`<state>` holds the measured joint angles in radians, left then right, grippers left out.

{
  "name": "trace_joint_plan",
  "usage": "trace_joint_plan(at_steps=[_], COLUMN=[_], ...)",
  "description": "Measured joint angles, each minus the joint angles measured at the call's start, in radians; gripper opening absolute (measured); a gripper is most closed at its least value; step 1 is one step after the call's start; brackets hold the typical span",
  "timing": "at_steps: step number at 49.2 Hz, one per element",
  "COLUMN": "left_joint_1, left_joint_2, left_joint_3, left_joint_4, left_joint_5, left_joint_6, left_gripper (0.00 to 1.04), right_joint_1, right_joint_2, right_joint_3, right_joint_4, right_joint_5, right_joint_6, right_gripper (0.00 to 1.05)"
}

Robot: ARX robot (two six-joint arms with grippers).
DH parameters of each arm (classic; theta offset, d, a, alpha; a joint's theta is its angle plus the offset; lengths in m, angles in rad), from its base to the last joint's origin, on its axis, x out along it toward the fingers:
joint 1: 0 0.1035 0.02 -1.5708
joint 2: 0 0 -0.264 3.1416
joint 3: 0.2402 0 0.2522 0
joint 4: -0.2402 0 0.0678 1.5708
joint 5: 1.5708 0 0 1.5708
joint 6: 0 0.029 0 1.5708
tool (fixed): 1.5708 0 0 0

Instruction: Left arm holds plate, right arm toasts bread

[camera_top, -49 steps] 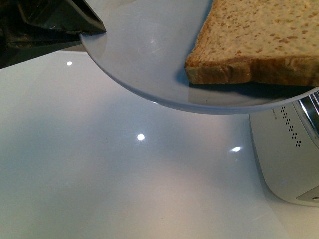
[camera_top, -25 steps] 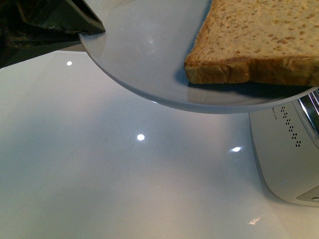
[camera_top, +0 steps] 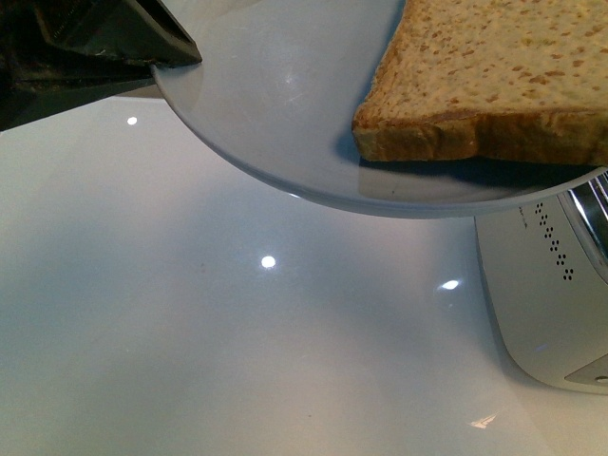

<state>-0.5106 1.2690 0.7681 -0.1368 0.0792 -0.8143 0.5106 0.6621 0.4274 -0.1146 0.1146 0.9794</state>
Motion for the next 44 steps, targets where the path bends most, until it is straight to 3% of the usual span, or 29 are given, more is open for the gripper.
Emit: trace_joint_plan(at_steps=[6, 12, 21, 29, 32, 36, 44], left_joint_1=[0.000, 0.000, 0.000, 0.000, 0.000, 0.000, 0.000], left_joint_2=[0.000, 0.000, 0.000, 0.000, 0.000, 0.000, 0.000], left_joint_3=[0.000, 0.000, 0.000, 0.000, 0.000, 0.000, 0.000], left_joint_4=[0.000, 0.000, 0.000, 0.000, 0.000, 0.000, 0.000], left_joint_5=[0.000, 0.000, 0.001, 0.002, 0.002, 0.002, 0.002], left_joint_6=[0.000, 0.000, -0.003, -0.004, -0.004, -0.005, -0.005], left_gripper=[0.03, 0.03, 0.03, 0.03, 0.03, 0.03, 0.03], right_joint_1=[-0.001, -0.011, -0.091, -0.300, -0.381, -0.426, -0.438], right_joint_2=[-0.002, -0.010, -0.050, -0.061, -0.051, -0.029, 0.068], right_joint_3=[0.000, 0.013, 0.078, 0.174, 0.204, 0.220, 0.198], right_joint_4=[0.002, -0.004, -0.017, -0.021, -0.029, -0.048, -0.022], right_joint_5=[-0.007, -0.009, -0.039, -0.135, -0.112, -0.077, 0.005], right_joint_6=[0.002, -0.005, -0.059, -0.176, -0.261, -0.361, -0.662], right_gripper=[0.14, 0.03, 0.03, 0.03, 0.03, 0.03, 0.03])
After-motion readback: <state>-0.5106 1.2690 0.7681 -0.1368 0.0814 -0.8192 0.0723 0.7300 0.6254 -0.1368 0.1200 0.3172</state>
